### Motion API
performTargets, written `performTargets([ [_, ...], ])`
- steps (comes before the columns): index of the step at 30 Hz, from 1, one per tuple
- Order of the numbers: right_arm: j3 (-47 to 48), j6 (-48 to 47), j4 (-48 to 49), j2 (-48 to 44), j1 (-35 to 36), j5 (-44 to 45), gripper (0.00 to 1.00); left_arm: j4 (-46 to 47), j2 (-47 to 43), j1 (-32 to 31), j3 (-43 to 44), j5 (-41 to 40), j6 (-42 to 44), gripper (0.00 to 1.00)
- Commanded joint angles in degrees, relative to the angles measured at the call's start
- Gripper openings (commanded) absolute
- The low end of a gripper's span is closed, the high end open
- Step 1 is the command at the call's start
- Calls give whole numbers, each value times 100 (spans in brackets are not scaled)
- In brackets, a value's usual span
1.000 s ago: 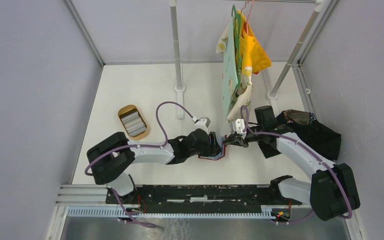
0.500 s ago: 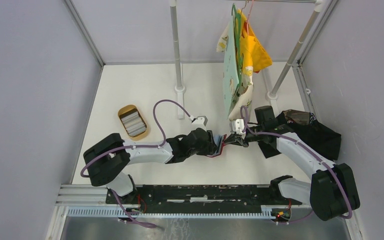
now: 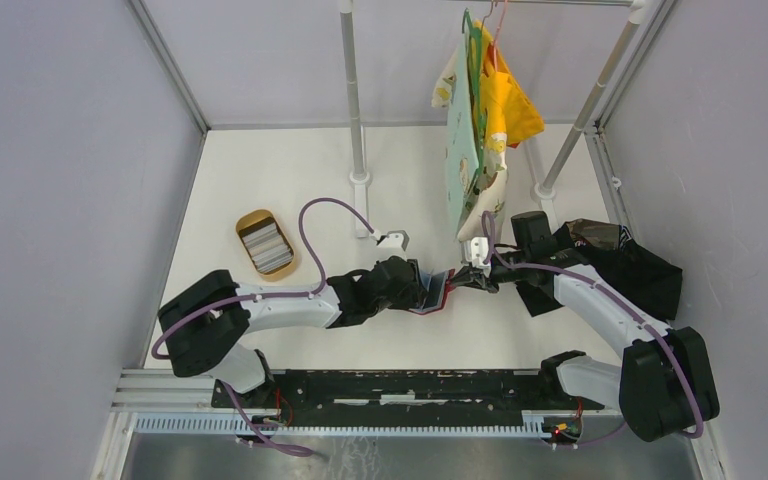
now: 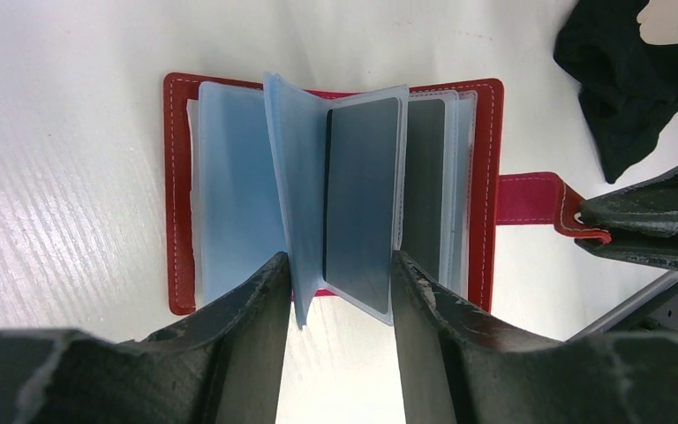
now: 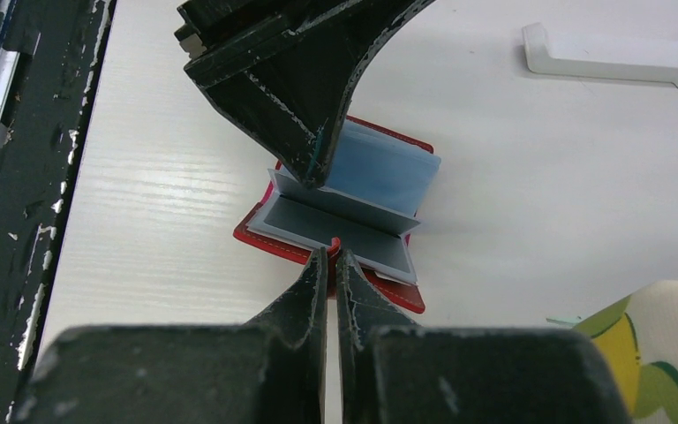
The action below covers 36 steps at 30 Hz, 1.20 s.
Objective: Put the credit cards into the card holder
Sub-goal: Open the card holder at the center of the board.
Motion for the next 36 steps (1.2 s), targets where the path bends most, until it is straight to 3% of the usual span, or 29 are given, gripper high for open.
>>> performTargets([
  [1, 62, -74, 83, -87, -38, 53, 2, -160, -117, -9, -31, -216, 293, 51],
  [7, 53, -112, 99, -61, -41, 304, 4, -180, -102, -11, -4, -183, 319, 51],
  [11, 52, -105, 180, -39, -38, 880, 19, -271, -104, -18, 46, -223, 354, 51],
  [15, 62, -121, 191, -105, -49, 1151, 42, -253, -65, -32, 87, -173, 379, 51],
  [18, 12, -131, 184, -197, -48, 865, 49, -235, 21, -47, 148, -114, 407, 51],
  [25, -315, 143, 633, -331, -7, -66, 44, -168, 197, -102, 281, 38, 469, 51],
  [30, -509, 660, 1261, -338, 172, 181, 31, -149, 289, -112, 330, 101, 478, 51],
  [36, -933, 2014, 2765, -245, 515, 1129, 12, -107, 376, -119, 364, 156, 478, 51],
])
